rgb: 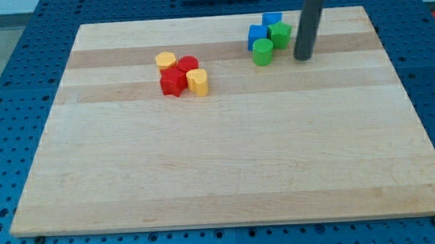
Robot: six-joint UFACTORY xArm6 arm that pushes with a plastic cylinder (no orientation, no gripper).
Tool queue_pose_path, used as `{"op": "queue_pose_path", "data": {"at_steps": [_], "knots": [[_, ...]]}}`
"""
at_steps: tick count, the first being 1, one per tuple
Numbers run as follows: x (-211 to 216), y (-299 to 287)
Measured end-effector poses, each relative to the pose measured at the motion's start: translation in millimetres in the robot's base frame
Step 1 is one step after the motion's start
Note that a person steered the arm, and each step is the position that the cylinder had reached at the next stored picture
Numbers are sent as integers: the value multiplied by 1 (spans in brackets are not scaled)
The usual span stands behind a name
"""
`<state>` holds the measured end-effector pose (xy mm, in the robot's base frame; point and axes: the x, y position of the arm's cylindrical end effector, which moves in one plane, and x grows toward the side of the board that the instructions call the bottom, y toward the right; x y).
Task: Push the green circle left a bit
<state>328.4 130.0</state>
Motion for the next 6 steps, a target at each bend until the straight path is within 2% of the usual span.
{"op": "queue_pose_path", "data": {"at_steps": [1,2,4,5,6], "knots": [[1,-24],[0,-9],[-12,-26],[-20,42],[-65,57]]}}
